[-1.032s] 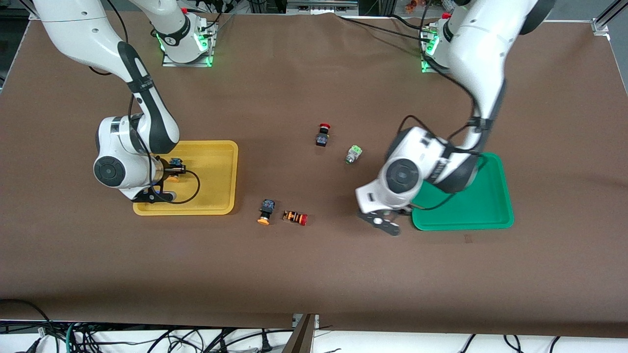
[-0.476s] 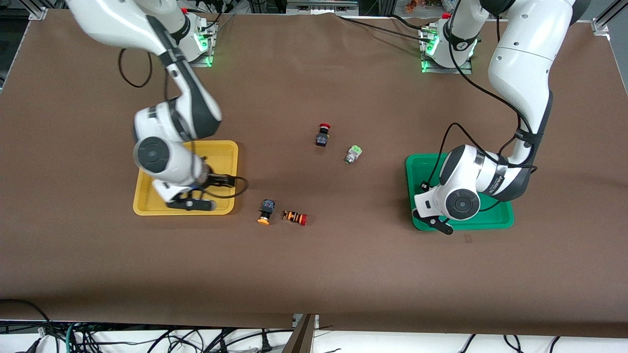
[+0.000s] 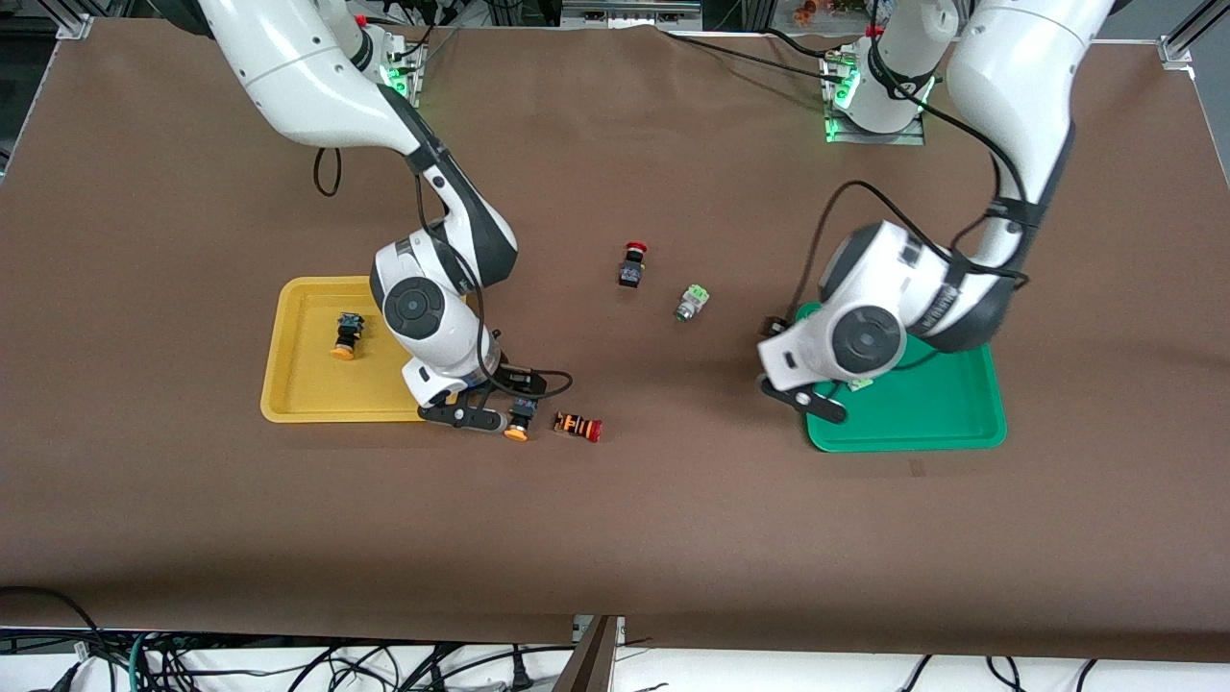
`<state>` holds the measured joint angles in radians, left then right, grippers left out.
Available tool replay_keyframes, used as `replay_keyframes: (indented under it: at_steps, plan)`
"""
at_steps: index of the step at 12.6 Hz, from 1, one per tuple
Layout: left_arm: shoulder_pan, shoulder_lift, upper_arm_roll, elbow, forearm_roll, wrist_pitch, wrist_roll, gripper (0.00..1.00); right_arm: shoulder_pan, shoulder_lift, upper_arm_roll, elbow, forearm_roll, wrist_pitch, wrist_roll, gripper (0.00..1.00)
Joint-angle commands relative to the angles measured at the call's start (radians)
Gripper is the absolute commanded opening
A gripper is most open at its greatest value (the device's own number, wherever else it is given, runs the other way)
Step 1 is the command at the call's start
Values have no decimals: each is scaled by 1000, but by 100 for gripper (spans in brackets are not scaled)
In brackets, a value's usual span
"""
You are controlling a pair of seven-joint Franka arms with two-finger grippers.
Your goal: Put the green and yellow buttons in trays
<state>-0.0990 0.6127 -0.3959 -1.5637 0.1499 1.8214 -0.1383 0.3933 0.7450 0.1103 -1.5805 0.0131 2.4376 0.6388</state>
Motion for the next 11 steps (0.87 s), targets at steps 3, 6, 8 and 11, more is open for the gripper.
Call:
replay_keyframes:
  at_steps: [3,6,8,11]
  plan:
    - [-166,38,-29,-119,-7,235,-251,100,22,48,-9,48,-27,50,30,100]
    - [-177,41,-27,-229,-4,347,-271,100,25,68,-8,48,-82,63,32,54]
    - [-179,44,-27,-291,22,436,-277,100,24,71,-9,47,-81,64,33,38]
    - [-179,42,-29,-295,37,444,-325,18,12,48,-9,50,-78,46,12,1]
